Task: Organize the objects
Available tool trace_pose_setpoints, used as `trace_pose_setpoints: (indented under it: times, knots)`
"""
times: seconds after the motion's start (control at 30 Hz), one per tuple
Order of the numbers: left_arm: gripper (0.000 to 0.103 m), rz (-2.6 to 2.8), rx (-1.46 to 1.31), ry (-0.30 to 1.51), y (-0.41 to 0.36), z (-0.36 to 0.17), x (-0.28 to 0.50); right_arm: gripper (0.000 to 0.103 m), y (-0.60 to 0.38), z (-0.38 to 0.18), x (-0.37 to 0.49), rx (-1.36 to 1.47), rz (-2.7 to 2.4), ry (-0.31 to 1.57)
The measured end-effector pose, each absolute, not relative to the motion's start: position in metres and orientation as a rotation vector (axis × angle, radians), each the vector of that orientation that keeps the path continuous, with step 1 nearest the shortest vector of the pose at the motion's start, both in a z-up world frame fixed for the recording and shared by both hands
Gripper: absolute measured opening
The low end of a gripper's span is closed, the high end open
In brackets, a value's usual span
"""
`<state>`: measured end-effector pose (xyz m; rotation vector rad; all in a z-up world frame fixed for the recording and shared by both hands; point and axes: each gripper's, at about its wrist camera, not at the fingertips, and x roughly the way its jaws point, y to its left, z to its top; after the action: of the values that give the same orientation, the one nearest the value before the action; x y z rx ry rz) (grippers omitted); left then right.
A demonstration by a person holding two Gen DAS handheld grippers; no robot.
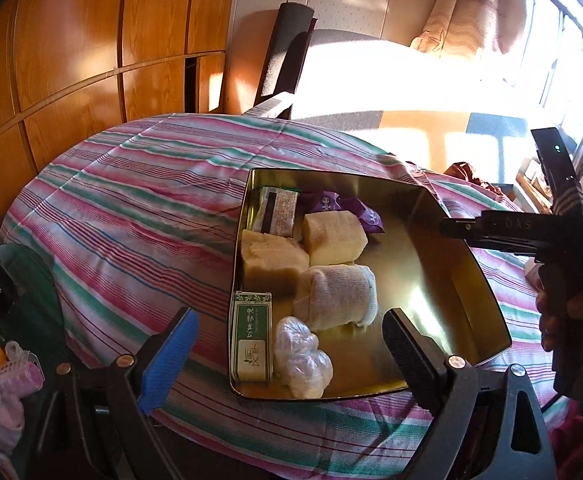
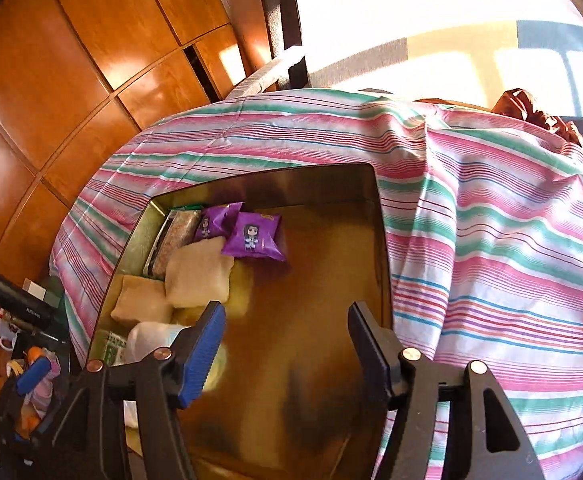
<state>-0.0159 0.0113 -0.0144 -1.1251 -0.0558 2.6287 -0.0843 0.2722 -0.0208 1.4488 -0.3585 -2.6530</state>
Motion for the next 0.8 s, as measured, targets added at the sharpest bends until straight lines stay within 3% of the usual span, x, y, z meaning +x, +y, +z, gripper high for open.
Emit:
trace_pose_setpoints:
  times: [0.3,0.53,0.8]
  knots:
    - [0.096,2.606,-1.099,0.027,0.029,-0.008,-0.004,0.071,0.317,-0.024,-0.028,1.462,-2.736,-0.357]
    - [0.096,2.574,-1.088,0.085,0.048,-0.006,0.001,0.079,0.372,-0.023,0.003,1.479,-2.831,-0.441]
    - [0.096,2.509,-1.06,0.16,0.083,-0.003,0.003,0.081,0.462,-0.01,0.049,1.463,-3.022,-0.615]
